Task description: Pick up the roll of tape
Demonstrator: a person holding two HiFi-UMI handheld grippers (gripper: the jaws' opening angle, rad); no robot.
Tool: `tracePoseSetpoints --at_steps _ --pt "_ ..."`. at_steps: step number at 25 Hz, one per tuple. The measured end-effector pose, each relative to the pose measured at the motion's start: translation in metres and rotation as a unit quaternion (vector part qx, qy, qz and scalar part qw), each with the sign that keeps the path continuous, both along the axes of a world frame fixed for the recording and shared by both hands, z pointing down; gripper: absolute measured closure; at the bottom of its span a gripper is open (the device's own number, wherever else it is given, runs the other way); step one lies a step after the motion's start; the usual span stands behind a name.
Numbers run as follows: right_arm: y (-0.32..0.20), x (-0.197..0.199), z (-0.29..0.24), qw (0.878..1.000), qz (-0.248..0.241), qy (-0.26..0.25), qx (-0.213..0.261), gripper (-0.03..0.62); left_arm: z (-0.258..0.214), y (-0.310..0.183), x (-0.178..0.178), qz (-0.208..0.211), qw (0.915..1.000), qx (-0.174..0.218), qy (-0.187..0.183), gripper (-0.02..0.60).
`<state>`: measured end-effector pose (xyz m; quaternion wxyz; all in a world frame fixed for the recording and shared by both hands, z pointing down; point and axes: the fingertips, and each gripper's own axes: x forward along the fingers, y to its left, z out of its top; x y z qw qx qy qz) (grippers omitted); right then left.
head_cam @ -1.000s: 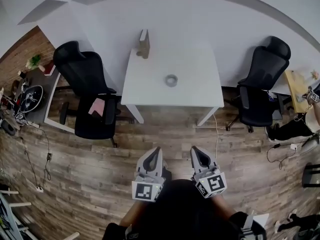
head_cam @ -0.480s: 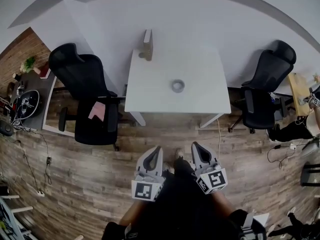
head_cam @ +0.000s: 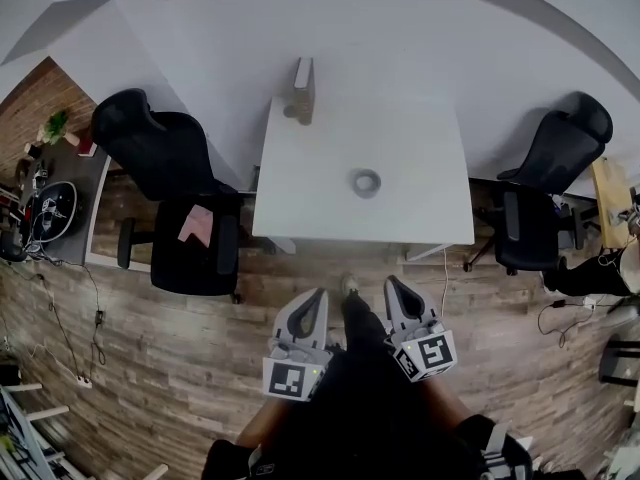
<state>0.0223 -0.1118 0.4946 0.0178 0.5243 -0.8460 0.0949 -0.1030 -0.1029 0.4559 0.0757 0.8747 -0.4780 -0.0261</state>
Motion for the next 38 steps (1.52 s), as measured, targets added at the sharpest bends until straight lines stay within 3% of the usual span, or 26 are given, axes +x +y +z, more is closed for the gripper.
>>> tracePoseSetpoints --at_steps 8,15,19,23,26,29,38 --pt "-0.08 0.019 0.009 1.0 -0.013 0.012 -0.011 0.582 -0.004 -0.075 0.021 -0.006 1.0 -0.001 -0.004 0.563" --pt "-0.146 0.029 0.037 0.997 -0.031 0.047 -0.048 0.582 -0.004 -0.13 0.039 -0.008 0.9999 -0.006 -0.006 0.563" --pt "-0.177 0.033 0.072 0.99 -0.056 0.092 -0.087 0.582 0.0 -0.157 0.049 -0.011 0.9998 -0.013 -0.006 0.563" --pt "-0.203 0.033 0.117 0.976 -0.093 0.157 -0.123 0.576 0.008 -0.181 0.058 -0.012 0.9996 -0.023 -0.011 0.565" --pt "-0.221 0.032 0.156 0.958 -0.123 0.214 -0.149 0.544 0.012 -0.201 0.061 -0.016 0.9993 -0.032 -0.008 0.563" --pt "-0.235 0.032 0.197 0.931 -0.159 0.277 -0.175 0.533 0.018 -0.217 0.065 -0.019 0.9989 -0.043 -0.01 0.563" --pt "-0.264 0.035 0.302 0.823 -0.27 0.462 -0.192 0.524 0.03 -0.258 0.07 -0.034 0.9974 -0.061 -0.016 0.563"
